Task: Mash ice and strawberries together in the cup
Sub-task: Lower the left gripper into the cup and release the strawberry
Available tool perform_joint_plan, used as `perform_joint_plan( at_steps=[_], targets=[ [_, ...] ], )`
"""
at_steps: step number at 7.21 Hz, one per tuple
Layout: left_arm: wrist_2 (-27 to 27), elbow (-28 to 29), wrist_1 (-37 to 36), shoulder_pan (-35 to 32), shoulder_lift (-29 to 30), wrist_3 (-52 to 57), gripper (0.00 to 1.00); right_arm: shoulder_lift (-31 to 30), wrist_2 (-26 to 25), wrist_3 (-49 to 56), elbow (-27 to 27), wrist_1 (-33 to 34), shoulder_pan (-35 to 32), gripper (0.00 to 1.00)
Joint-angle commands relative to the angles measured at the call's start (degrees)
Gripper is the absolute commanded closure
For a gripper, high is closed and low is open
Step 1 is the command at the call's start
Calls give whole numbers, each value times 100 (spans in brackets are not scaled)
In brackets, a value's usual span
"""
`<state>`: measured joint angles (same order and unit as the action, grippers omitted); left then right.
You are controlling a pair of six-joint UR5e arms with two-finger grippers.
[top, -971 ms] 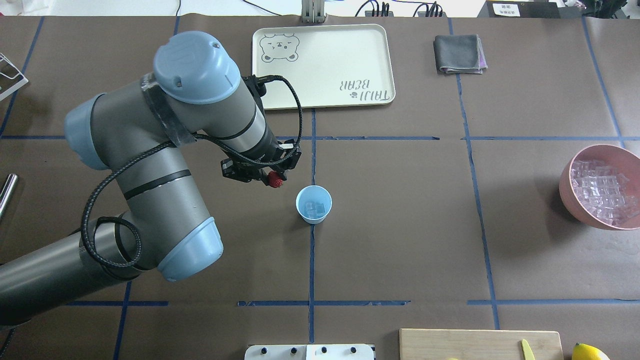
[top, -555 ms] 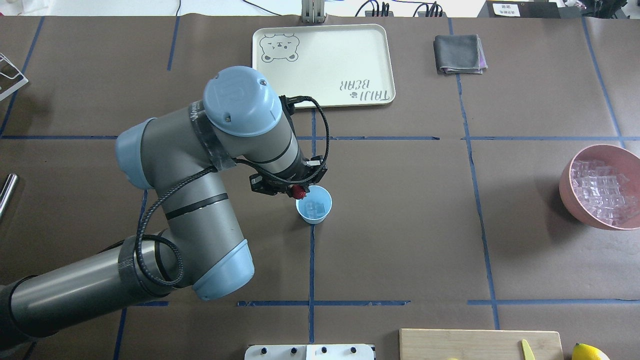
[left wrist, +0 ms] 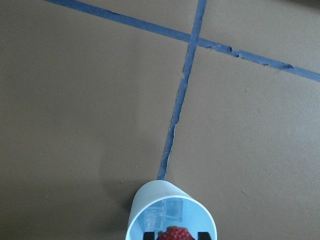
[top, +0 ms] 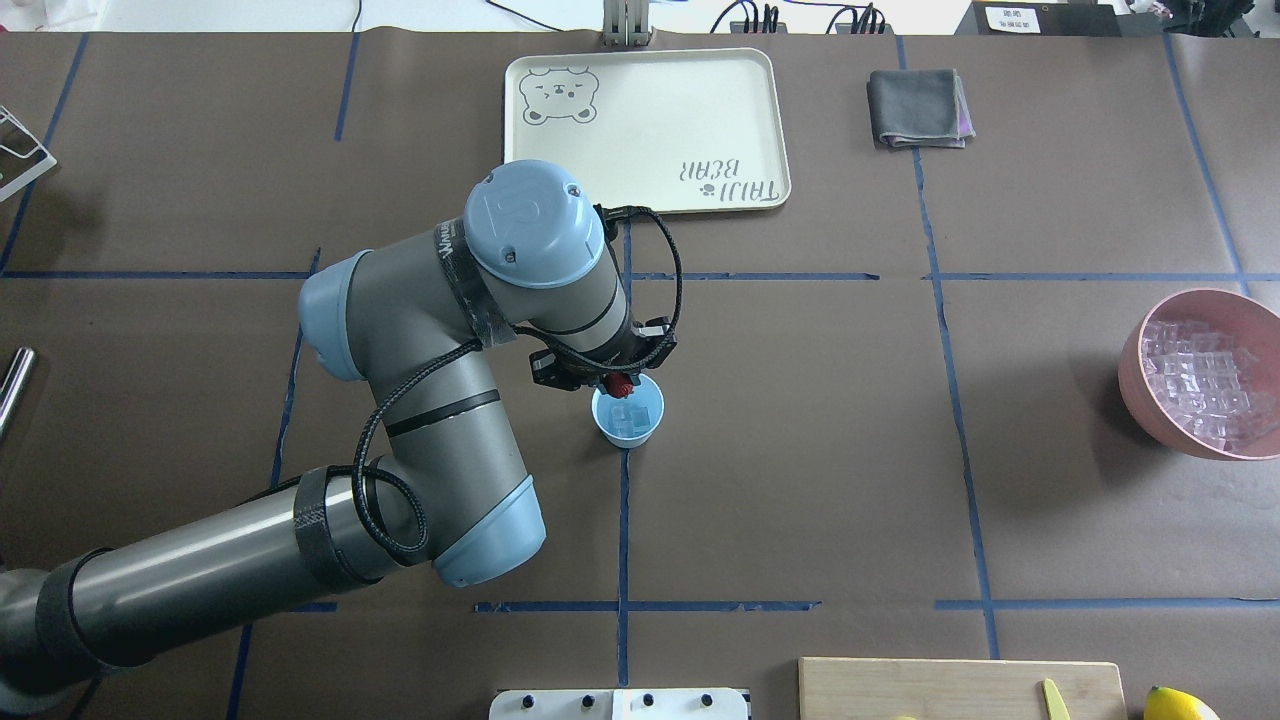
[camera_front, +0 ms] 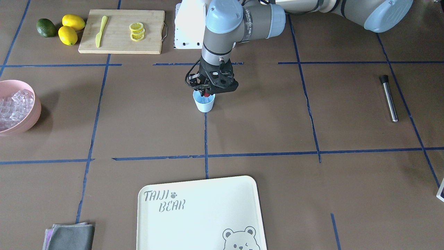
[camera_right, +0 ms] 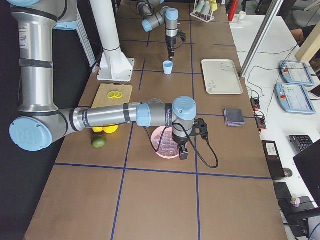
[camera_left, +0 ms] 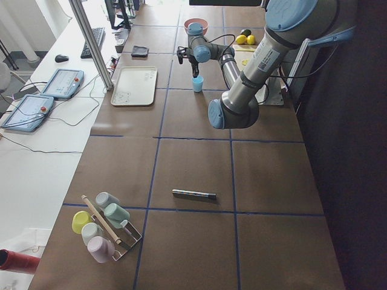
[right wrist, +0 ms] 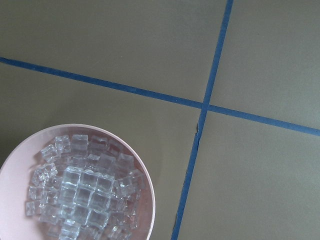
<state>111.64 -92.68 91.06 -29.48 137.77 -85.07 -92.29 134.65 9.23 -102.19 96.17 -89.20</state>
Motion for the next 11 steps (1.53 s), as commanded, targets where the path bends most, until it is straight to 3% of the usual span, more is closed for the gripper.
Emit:
perform_joint_plan(
  at_steps=[1,2,3,4,6,9,11],
  targets=[
    [-36,13,8,83,-5,7,93,9,0,-9,50,7,-45,1],
    [-141,22,8,162,-13,7,86,9,0,-9,94,-2,-71,1],
    [-168,65,8,171,-13,7,57,9,0,-9,94,7,-71,1],
    [-168,66,8,162,-13,25,5,1,0,0,112,-2,-97,1],
    [-168,-13,0,162,-13,16,0,1,0,174,252,-2,-167,1],
    [-168,-188,-9,145,-57,139,0,18,79,360,1112,-1168,-300,1],
    [-116,-792,-140,-21,-415,313,0,18,218,229,1114,-1171,-308,1]
  ],
)
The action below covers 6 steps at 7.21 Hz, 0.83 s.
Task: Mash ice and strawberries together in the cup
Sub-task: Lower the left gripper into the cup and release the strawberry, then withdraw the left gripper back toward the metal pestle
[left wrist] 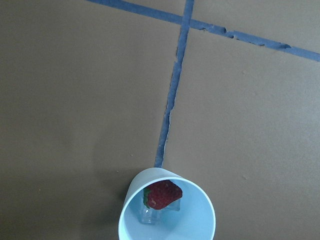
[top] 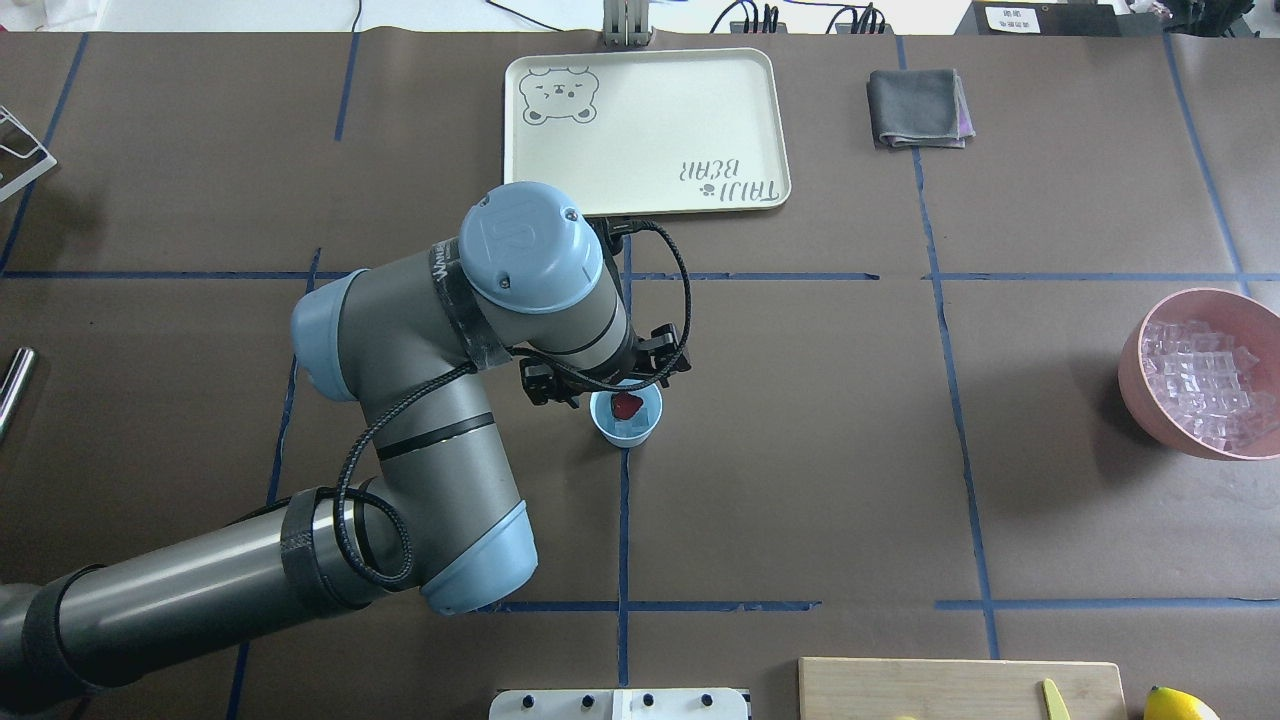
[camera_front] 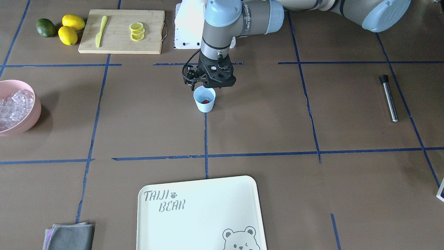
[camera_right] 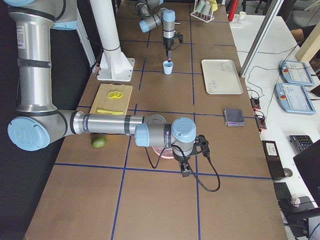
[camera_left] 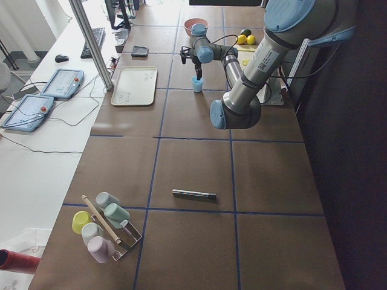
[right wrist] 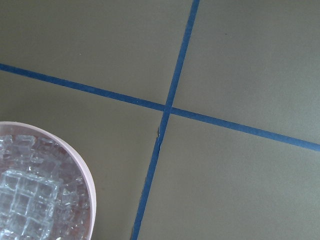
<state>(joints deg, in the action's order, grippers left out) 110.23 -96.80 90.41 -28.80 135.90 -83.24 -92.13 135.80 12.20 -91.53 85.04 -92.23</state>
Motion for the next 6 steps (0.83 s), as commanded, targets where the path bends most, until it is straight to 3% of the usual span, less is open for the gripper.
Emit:
perform_joint_plan(
  at_steps=[1,3,6],
  targets=[
    [42,-775,-529,-256,-430,481,0,-7,200,-207,38,-58,-6,1],
    [506,-1452,-1235,-905,-1060,1639,0,-42,394,-270,56,-58,-14,1],
    [936,-2034,-1123,-1985,-2755,3573,0,-33,430,-411,56,-76,-14,1]
  ],
)
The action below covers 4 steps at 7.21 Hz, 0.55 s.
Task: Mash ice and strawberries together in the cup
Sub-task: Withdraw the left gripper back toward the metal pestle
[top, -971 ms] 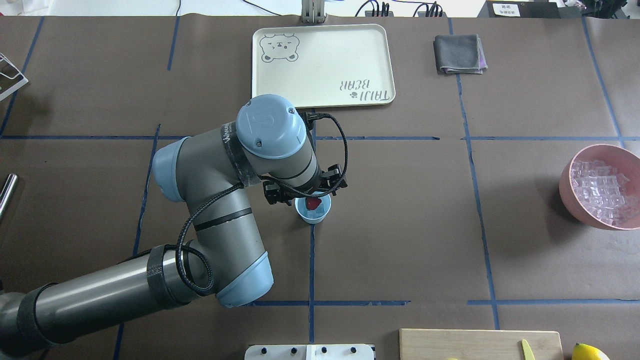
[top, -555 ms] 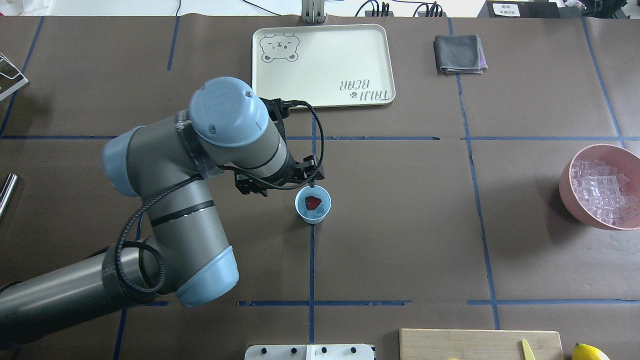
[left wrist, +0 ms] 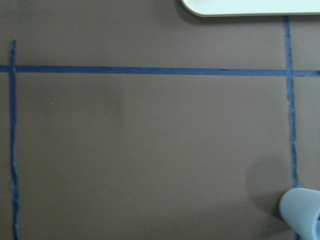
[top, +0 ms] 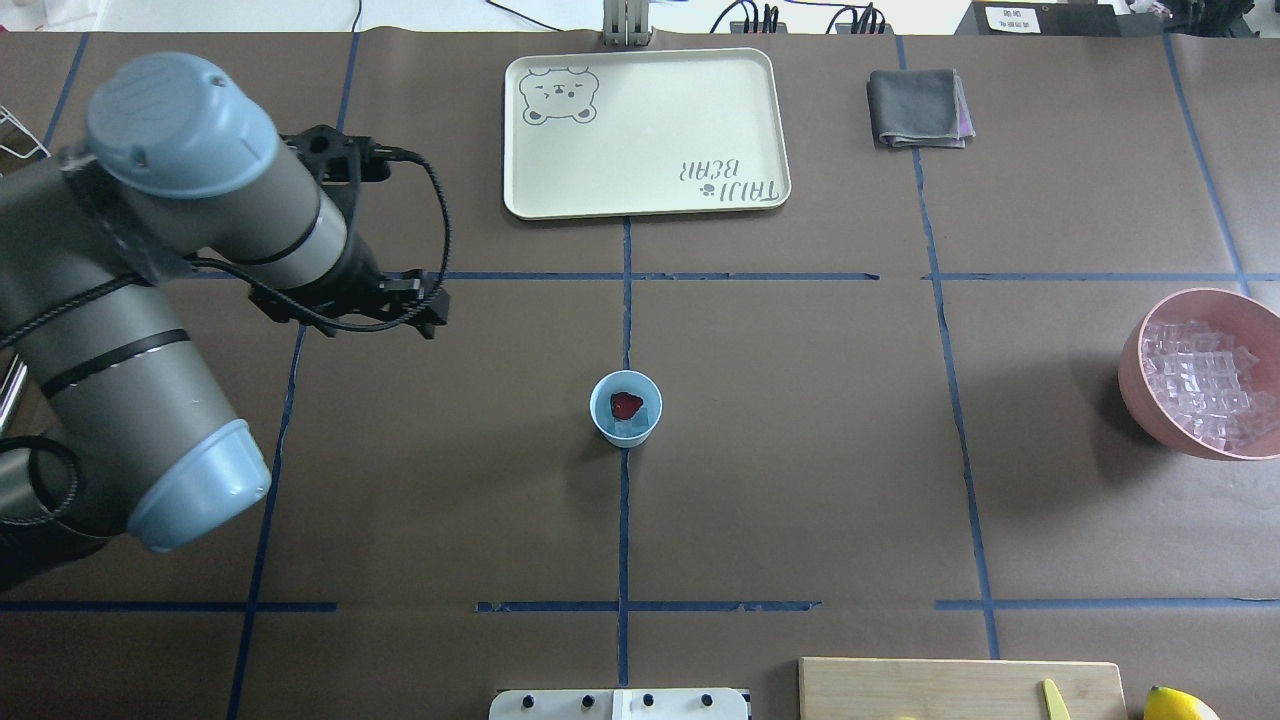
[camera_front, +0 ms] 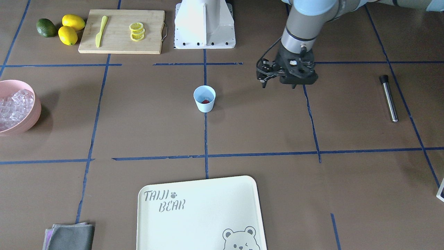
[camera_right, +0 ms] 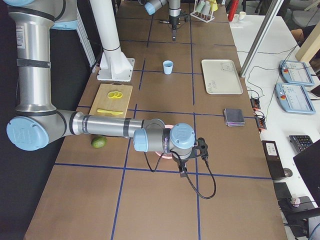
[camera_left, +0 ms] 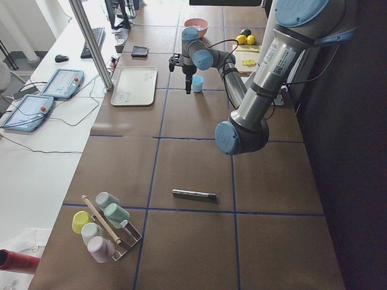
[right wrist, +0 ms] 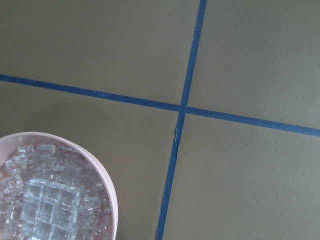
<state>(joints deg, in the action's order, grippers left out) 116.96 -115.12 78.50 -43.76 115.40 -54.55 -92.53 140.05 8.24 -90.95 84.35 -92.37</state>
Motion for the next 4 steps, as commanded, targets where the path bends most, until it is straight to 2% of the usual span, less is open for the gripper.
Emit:
perform_joint_plan(
  at_steps=[1,3,4],
  targets=[
    [510,-326,69,-1032,-1277,1509,0,25,-4,-7,-11,-15,0,1],
    [1063,-257,523,-2175,-2429,3091,0,34,-31,-7,-28,-41,8,1],
    [1205,-100,682,-2554,-2704,3604,0,42,-39,-7,-37,-42,8,1]
  ],
)
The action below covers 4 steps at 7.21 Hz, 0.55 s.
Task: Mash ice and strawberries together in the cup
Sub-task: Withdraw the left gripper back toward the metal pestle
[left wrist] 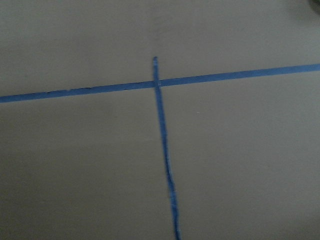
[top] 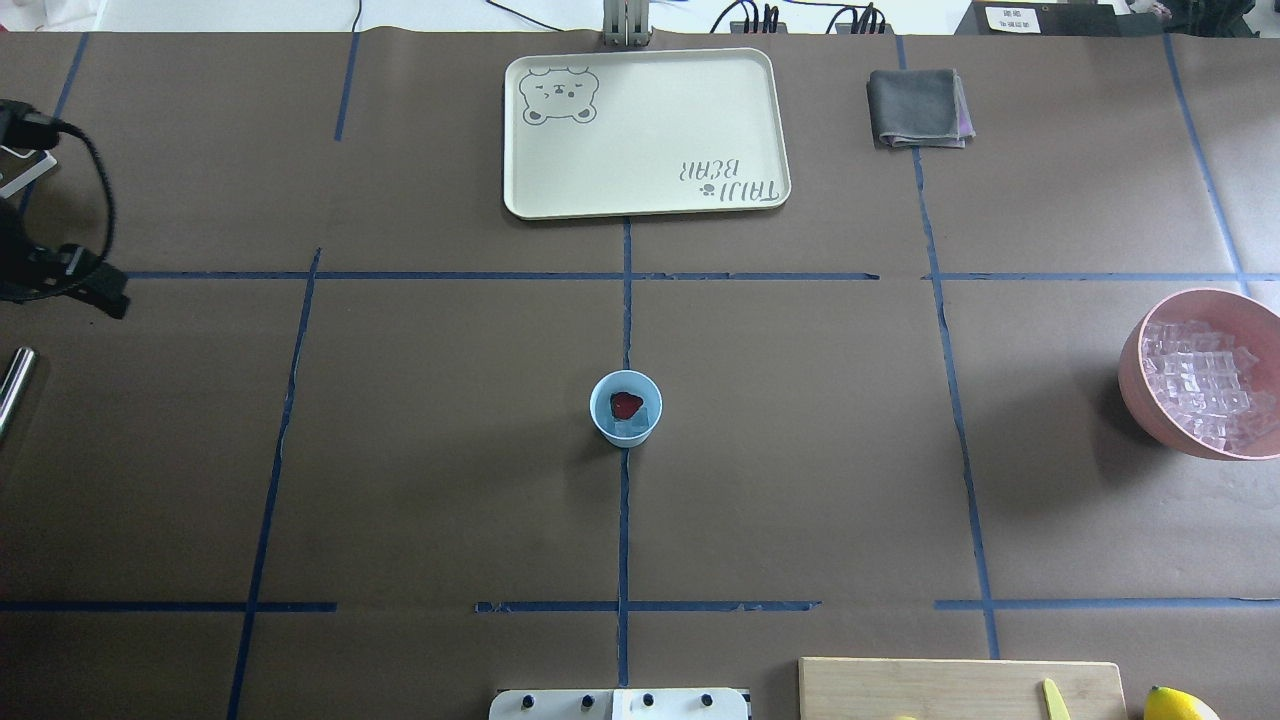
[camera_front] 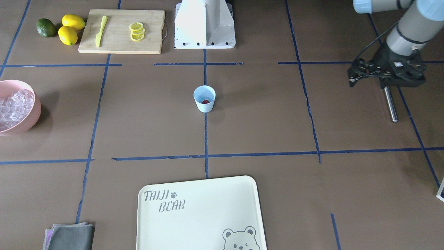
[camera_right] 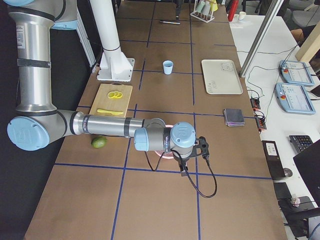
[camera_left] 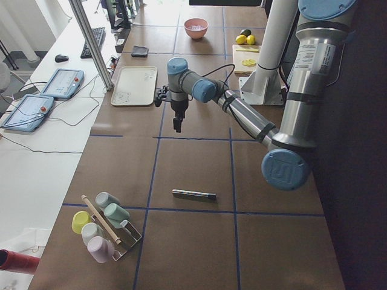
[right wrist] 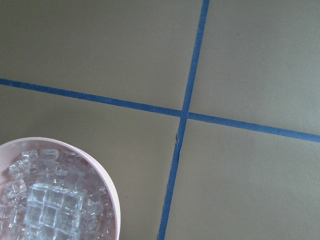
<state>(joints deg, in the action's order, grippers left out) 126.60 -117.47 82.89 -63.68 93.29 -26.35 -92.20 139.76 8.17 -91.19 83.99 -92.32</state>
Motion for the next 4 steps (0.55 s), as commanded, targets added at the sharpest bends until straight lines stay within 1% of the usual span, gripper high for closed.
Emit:
perform_joint_plan(
  at_steps=[1,2,3,4],
  targets=[
    [320,294,593,-697,-757,963,0,9,-10,0,-13,-6,4,1],
    [321,652,1275,-698,-986,922,0,35,-10,0,-13,-6,4,1],
    [321,1334,2300,-689,-1066,565,0,35,-10,0,-13,-6,-5,1],
    [277,2037,3546,-672,-1067,-431,0,35,-10,0,-22,-6,4,1]
  ],
)
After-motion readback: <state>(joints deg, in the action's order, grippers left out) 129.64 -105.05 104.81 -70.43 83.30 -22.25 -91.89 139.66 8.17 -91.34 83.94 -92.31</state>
